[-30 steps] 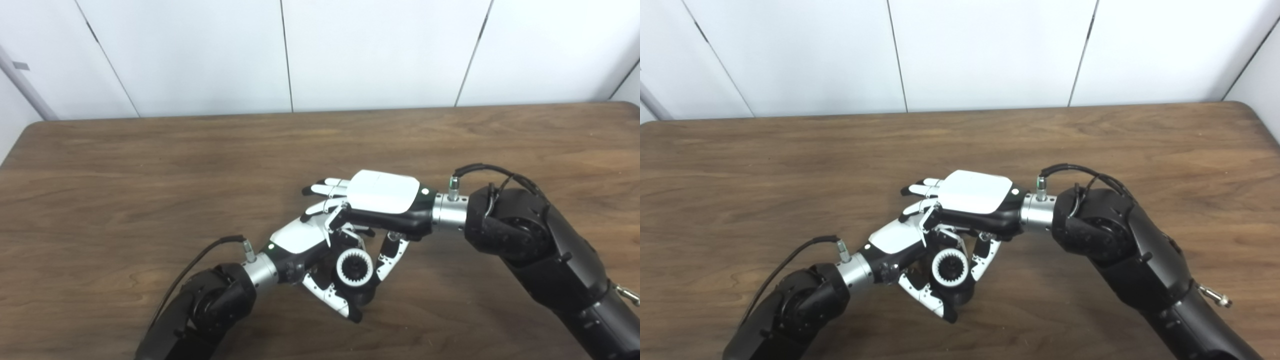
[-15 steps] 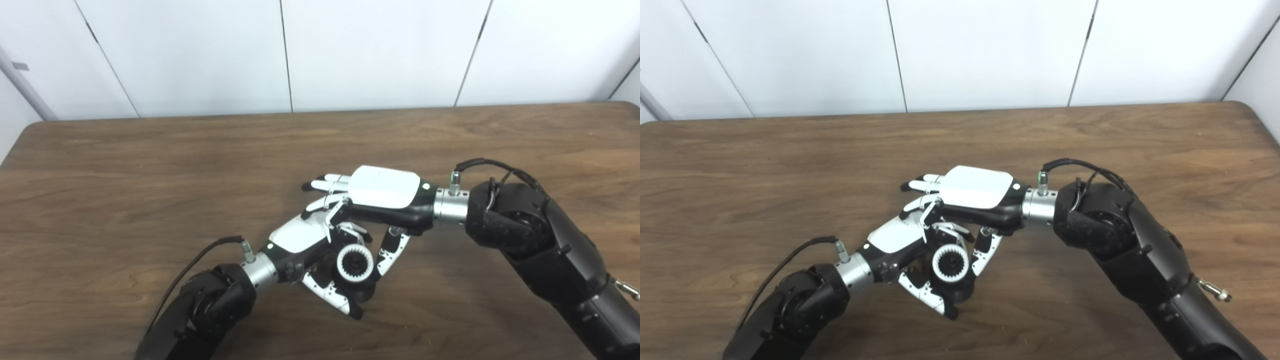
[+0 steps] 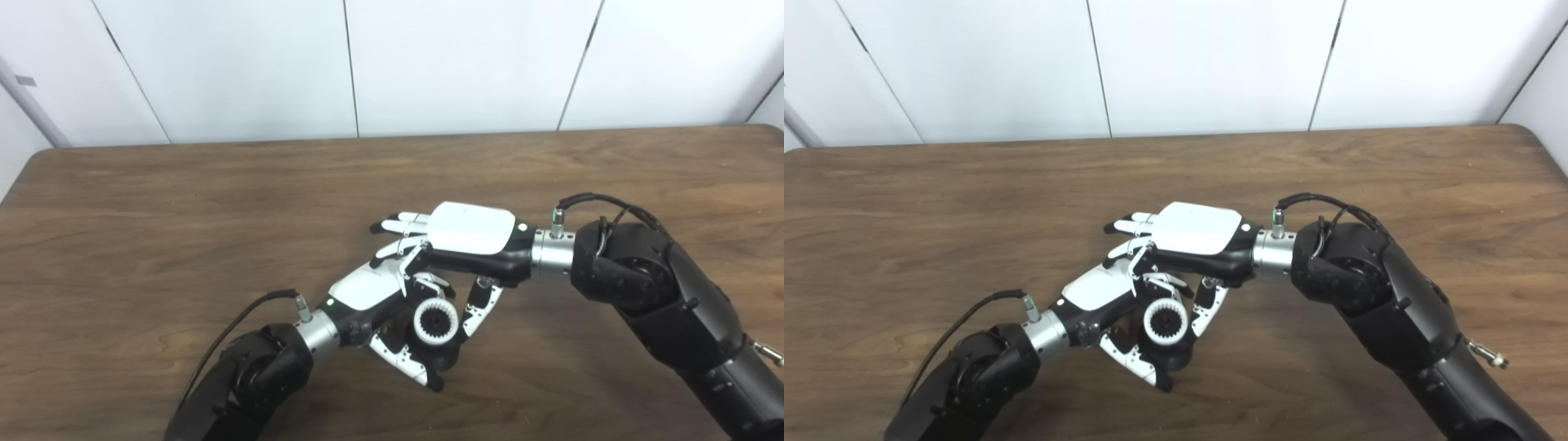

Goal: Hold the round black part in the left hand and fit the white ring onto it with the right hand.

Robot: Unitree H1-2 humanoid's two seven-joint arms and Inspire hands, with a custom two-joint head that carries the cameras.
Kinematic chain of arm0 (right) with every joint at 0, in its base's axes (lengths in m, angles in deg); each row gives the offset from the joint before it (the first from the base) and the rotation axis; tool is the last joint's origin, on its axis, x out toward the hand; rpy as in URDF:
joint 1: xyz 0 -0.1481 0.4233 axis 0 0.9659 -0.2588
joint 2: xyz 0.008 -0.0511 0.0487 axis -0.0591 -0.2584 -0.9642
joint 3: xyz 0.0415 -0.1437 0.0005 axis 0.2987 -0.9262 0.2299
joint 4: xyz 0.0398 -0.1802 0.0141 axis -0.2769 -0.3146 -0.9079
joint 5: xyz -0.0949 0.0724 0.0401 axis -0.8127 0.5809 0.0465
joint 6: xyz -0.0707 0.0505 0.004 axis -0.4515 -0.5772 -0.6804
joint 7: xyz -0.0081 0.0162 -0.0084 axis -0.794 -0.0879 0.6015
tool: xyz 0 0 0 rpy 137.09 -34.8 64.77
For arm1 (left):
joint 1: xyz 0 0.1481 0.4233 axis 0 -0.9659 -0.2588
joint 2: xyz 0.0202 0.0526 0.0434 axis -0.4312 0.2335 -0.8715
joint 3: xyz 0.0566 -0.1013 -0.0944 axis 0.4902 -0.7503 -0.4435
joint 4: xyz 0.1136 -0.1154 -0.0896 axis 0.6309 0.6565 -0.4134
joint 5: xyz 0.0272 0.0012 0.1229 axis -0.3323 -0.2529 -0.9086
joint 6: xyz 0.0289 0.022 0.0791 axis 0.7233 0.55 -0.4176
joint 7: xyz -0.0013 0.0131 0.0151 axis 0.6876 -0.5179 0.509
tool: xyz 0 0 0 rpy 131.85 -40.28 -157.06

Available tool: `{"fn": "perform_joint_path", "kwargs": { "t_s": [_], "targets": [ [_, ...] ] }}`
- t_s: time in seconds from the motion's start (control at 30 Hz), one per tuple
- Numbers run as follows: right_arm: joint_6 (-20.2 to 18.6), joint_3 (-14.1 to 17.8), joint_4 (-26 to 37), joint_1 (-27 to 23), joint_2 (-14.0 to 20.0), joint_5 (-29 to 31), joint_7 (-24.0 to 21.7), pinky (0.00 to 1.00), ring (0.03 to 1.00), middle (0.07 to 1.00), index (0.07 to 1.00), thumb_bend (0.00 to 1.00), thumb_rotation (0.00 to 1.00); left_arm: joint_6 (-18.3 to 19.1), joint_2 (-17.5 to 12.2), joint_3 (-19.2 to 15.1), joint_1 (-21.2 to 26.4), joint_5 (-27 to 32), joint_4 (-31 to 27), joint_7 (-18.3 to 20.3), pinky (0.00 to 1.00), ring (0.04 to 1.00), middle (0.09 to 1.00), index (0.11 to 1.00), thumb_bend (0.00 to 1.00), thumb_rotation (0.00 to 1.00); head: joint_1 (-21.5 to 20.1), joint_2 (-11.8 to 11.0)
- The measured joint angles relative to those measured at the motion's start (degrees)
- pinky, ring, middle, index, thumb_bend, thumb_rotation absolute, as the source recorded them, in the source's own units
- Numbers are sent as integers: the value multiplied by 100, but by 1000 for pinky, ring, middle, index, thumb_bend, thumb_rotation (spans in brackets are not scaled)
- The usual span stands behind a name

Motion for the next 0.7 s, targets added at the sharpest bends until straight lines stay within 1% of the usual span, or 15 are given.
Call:
{"fn": "perform_joint_path", "kwargs": {
  "t_s": [0.47, 0.7],
  "targets": [
    [24, -17, -45, -3, -18, 1, 6, 1000, 1000, 858, 481, 525, 137, 1, -15, -1, -12, -4, -5, 12, 1000, 1000, 833, 480, 523, 67, 0, 35],
    [26, -30, -85, -3, -46, -1, 41, 1000, 1000, 857, 481, 525, 138, 0, -28, -16, -22, -4, -5, 10, 1000, 1000, 816, 481, 523, 68, -9, 88]
  ]
}}
